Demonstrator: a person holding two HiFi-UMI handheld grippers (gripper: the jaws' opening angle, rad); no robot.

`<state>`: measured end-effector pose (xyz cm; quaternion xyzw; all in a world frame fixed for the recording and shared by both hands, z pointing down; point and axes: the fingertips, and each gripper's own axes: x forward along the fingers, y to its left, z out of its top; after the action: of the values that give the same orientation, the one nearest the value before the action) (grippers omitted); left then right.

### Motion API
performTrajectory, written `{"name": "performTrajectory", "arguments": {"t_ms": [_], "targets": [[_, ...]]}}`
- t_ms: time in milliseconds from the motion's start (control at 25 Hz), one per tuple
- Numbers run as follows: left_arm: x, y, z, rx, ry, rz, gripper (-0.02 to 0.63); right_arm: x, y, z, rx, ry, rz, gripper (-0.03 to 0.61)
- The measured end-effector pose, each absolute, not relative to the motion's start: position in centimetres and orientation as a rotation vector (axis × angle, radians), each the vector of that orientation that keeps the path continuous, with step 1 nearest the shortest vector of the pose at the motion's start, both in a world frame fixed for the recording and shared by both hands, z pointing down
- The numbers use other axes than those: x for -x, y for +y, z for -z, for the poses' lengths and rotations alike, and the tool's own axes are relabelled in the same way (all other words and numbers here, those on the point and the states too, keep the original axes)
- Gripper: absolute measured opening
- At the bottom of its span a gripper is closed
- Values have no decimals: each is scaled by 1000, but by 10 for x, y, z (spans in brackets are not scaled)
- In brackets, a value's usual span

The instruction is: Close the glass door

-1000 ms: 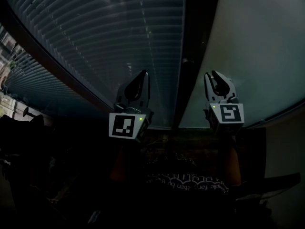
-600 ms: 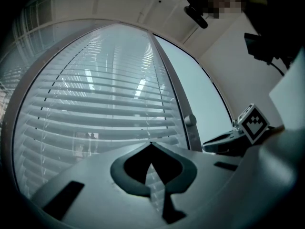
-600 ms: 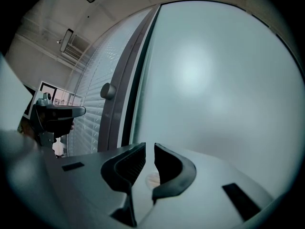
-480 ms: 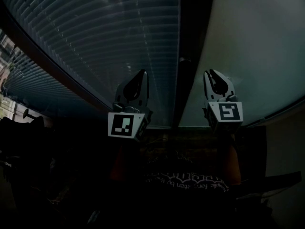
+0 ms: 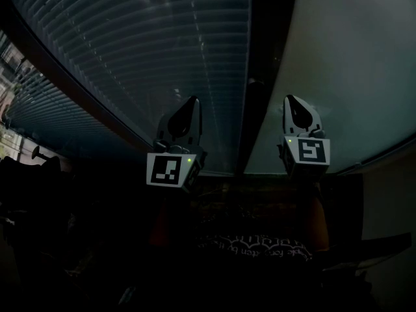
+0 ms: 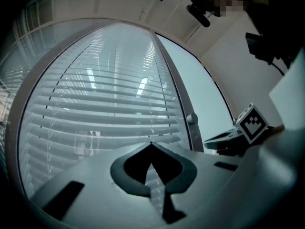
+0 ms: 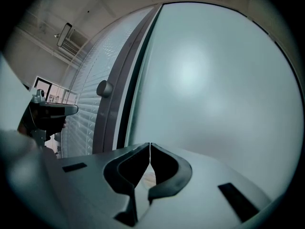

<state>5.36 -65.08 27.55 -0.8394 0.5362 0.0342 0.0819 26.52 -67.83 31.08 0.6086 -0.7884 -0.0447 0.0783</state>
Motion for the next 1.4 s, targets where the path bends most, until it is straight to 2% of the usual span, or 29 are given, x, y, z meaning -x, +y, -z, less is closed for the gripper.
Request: {"name": "performTrajectory", "arguments": {"t_ms": [240, 1400], "targets": [[-51, -648, -274, 2499, 1606, -101, 2, -268, -676, -309, -1844, -2400, 70, 3], [-61, -635, -269, 2503, 1583, -113, 2, -275, -642, -283, -1898, -2374, 208, 2]]}}
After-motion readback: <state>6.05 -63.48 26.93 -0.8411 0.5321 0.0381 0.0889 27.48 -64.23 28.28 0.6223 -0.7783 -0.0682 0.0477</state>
